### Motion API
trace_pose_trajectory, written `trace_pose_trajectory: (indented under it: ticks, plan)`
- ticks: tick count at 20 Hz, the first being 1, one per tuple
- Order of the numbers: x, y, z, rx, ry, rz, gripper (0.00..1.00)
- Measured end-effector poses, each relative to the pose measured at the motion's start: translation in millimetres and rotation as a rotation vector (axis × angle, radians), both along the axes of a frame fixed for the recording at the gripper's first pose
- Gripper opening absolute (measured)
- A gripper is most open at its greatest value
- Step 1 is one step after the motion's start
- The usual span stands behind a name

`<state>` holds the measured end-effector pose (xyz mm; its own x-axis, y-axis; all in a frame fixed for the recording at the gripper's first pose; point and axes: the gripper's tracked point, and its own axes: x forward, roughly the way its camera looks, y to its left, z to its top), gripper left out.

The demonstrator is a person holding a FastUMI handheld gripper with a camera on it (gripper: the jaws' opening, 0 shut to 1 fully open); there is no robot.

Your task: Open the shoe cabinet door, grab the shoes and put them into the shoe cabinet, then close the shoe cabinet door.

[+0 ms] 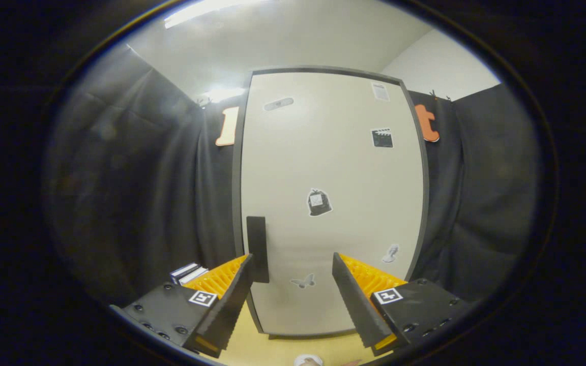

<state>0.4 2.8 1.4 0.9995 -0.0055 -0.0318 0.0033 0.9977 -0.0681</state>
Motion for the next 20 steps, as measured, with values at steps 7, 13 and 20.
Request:
trace_pose_trajectory:
  ticks: [7,13,20]
  plan:
    - [13.2,15.5,-5.0,0.032,0.001,0.021,0.96]
    - [37.5,38.0,-9.9,0.043,-0.012,0.019,0.96]
    - [90.0,53.5,-27.5,0.064,0.009,-0.011,0.96]
